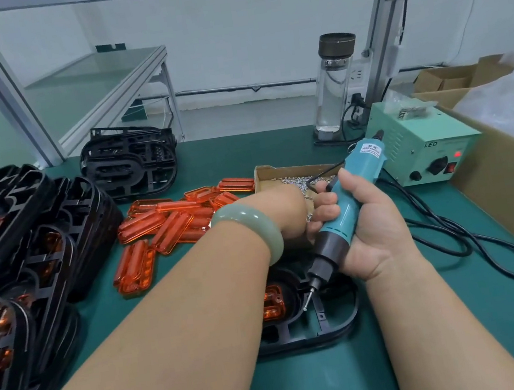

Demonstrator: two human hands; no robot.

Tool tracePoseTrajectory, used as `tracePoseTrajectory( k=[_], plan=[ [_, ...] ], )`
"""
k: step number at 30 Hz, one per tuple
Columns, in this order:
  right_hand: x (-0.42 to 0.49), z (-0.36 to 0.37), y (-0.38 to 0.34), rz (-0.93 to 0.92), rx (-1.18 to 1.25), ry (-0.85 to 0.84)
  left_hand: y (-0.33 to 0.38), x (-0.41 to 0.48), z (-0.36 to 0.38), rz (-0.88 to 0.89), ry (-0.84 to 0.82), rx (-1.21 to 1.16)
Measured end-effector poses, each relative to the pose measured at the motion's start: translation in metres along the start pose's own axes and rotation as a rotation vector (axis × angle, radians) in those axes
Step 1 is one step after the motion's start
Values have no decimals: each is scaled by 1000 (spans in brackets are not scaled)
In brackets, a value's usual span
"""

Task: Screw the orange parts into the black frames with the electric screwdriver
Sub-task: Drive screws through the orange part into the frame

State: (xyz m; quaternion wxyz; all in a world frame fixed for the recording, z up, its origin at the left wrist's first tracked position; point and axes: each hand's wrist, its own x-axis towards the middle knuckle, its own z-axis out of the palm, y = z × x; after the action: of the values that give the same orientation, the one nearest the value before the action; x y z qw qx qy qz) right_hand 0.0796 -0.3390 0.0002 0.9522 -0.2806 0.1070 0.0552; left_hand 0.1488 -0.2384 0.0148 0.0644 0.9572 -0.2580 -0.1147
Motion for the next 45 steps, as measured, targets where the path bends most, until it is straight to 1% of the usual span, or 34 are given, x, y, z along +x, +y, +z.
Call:
tracePoseTrajectory(
  k=[6, 8, 10, 12, 15, 18, 23, 26, 29, 33, 37, 41, 45],
  plan=[
    [0, 0, 0, -10, -5, -2, -5, 9, 1, -63, 4, -2],
    [0, 1, 1, -6, 3, -6, -4, 9, 3, -72, 9, -44],
    [0, 1, 1, 2, 18, -10, -2, 8, 5, -79, 18, -151],
    [0, 1, 1, 5, 23, -9, -1, 5, 5, -62, 36, -168],
    [-1, 1, 2, 8, 20, -14, -3, 2, 6, -67, 122, -89],
    [-1, 1, 2, 12, 23, -10, -3, 1, 6, -63, 179, -67],
    [0, 2, 3, 5, -1, 9, -6, -3, 5, -90, 300, -100],
    [0, 3, 4, 12, -10, 0, -6, -4, 6, -101, 335, -117],
    [0, 3, 4, 11, -19, -6, -6, -4, 5, -130, 365, -230],
    [0, 2, 4, 6, -27, -5, -7, -5, 5, -139, 380, -283],
    [0, 3, 5, 2, -41, -6, -11, -6, 6, -164, 424, -413],
    [0, 2, 4, 1, -46, -4, -14, -9, 4, -166, 402, -493],
    [-1, 2, 5, 3, -42, -3, -17, -10, 3, -166, 413, -489]
  ],
)
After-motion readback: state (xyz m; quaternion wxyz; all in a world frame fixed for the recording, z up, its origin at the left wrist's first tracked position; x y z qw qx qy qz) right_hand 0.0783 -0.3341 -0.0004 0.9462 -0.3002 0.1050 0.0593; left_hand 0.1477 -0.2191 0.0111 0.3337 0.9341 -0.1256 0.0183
